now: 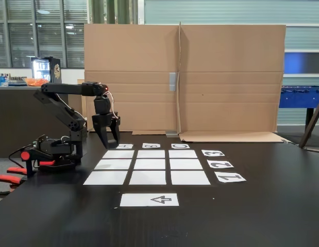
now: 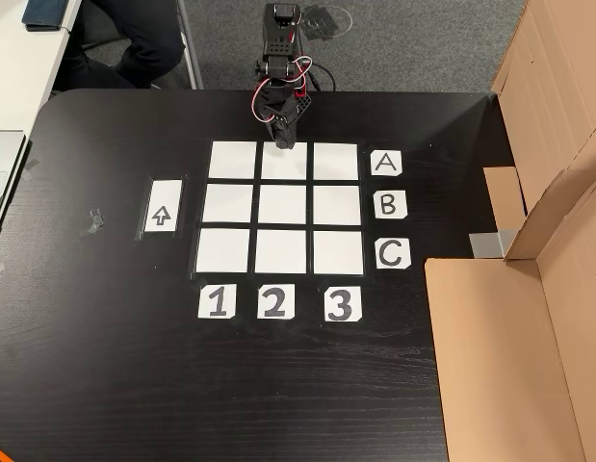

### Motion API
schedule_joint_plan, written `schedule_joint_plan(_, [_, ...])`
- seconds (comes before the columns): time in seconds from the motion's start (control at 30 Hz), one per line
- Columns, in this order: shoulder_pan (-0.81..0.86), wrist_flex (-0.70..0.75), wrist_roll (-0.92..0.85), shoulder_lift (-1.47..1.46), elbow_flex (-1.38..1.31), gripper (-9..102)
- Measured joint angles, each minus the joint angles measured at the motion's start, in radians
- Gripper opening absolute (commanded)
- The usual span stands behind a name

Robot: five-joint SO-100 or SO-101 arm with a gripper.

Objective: Pick up a new token and place it in the grid on square A2.

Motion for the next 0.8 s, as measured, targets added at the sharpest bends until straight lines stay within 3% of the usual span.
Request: schedule_joint_plan(0.8, [0.080, -0.187, -0.081, -0.275, 0.041, 16])
